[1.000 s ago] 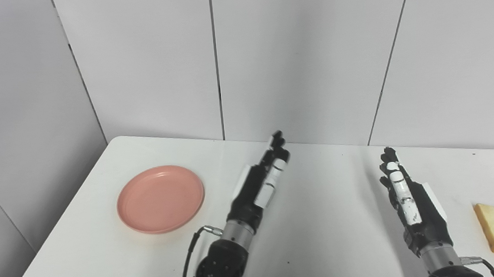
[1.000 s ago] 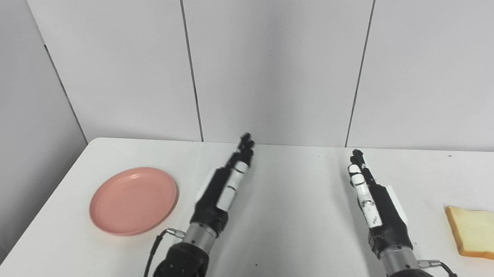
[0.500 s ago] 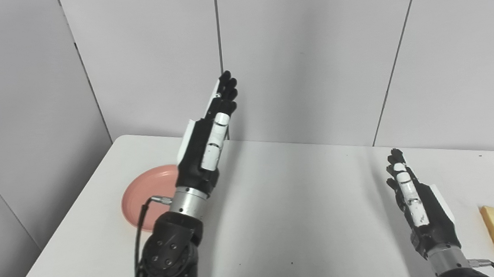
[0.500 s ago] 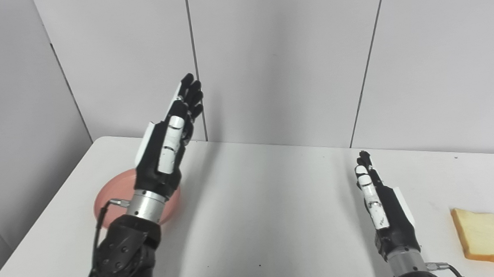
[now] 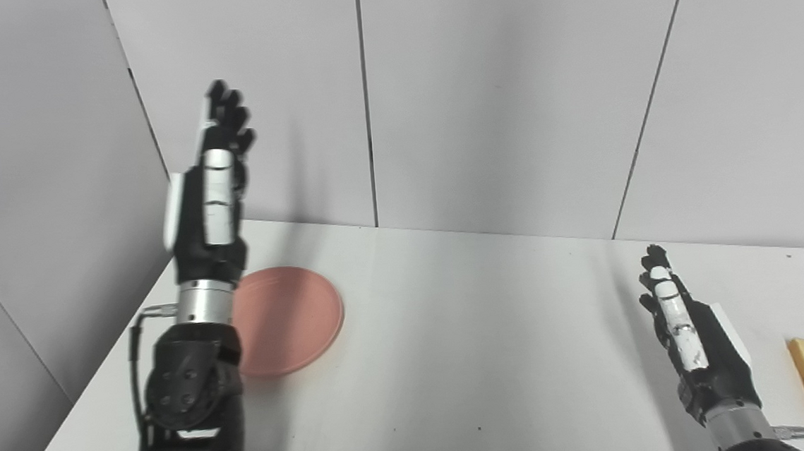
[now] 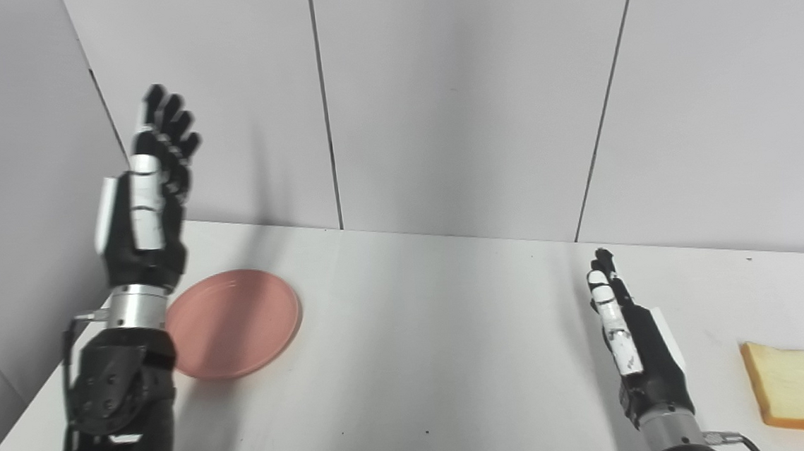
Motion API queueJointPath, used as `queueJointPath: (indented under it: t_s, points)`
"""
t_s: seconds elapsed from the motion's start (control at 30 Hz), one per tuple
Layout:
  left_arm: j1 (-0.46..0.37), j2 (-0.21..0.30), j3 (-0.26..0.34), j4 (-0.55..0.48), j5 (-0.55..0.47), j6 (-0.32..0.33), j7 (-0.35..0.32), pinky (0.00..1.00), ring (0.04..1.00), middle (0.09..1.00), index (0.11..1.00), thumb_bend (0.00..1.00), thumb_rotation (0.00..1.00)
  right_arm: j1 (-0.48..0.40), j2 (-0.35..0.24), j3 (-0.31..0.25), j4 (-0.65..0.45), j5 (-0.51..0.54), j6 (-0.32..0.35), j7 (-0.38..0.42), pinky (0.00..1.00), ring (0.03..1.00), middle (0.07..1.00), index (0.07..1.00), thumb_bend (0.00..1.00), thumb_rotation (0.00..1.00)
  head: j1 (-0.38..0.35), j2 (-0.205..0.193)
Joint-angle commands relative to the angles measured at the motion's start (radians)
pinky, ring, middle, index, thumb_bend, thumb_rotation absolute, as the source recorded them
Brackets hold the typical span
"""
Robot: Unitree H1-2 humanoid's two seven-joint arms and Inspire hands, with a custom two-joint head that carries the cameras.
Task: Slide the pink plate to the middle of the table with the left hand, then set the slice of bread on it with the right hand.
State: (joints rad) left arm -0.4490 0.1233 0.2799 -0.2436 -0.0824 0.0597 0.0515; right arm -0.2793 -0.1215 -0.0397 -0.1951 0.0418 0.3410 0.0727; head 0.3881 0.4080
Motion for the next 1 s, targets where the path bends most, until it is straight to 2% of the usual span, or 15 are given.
queueJointPath:
  t_s: [0.0, 0.37, 0.5, 0.8, 0.97]
  points:
    - [-0.039, 0.025, 0.015, -0.013, -0.014, -0.028, 0.020, 0.99, 0.998, 1.000, 0.998, 0.63, 1.00, -0.019, -0.005, -0.006, -0.043, 0.006, -0.014, -0.001, 1.00, 1.000, 1.000, 1.000, 0.10, 1.00, 0.002, 0.001]
    - [-0.041, 0.091, 0.106, 0.140, -0.111, -0.053, 0.040, 1.00, 1.000, 1.000, 1.000, 0.60, 1.00, -0.020, -0.005, -0.005, -0.051, 0.023, -0.005, 0.004, 1.00, 1.000, 1.000, 1.000, 0.09, 1.00, 0.004, 0.005]
    - [-0.049, 0.100, 0.137, 0.204, -0.167, -0.053, 0.045, 1.00, 1.000, 1.000, 1.000, 0.59, 1.00, -0.020, -0.003, 0.001, -0.060, 0.004, 0.003, -0.006, 1.00, 1.000, 1.000, 1.000, 0.07, 1.00, 0.007, 0.004]
    - [-0.066, 0.111, 0.163, 0.300, -0.226, -0.050, 0.059, 1.00, 1.000, 0.997, 0.994, 0.57, 1.00, -0.017, -0.004, 0.000, -0.054, 0.007, -0.005, -0.001, 1.00, 1.000, 1.000, 1.000, 0.08, 1.00, 0.007, 0.004]
    - [-0.079, 0.118, 0.178, 0.388, -0.250, -0.067, 0.058, 1.00, 0.989, 0.985, 0.985, 0.56, 1.00, -0.019, -0.004, -0.001, -0.052, 0.010, -0.002, 0.001, 1.00, 1.000, 1.000, 1.000, 0.08, 1.00, 0.007, 0.005]
